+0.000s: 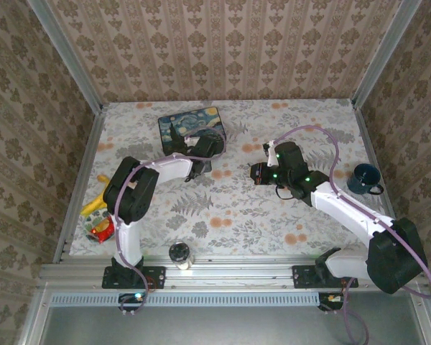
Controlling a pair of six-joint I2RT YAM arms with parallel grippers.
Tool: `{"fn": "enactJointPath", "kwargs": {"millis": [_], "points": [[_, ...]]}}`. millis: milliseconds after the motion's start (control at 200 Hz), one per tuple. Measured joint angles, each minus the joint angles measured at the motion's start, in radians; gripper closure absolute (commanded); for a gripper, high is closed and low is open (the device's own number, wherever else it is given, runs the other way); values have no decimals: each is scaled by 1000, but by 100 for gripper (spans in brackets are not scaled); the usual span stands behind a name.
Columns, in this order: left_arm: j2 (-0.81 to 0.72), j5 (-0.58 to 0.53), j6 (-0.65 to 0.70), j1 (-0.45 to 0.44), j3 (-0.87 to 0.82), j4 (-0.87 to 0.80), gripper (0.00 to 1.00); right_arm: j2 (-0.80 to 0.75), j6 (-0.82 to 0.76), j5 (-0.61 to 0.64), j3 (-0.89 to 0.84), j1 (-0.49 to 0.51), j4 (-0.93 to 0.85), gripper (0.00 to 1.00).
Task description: Unlock a padlock with a key
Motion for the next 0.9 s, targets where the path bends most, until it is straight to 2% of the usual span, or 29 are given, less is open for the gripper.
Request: {"fn": "enactJointPath", "kwargs": {"millis": [140, 305, 805, 895], "points": [[13, 29, 23, 17, 0, 24, 48, 0, 0, -2, 0, 0, 0, 100], [29, 59, 37, 37, 3, 37, 52, 0, 0, -7, 0, 0, 0, 100], [40, 77, 69, 40, 23, 39, 53, 0, 4, -26, 0, -2, 14, 100], [45, 77, 90, 40, 34, 40, 62, 0, 7, -26, 0, -2, 19, 100]]}}
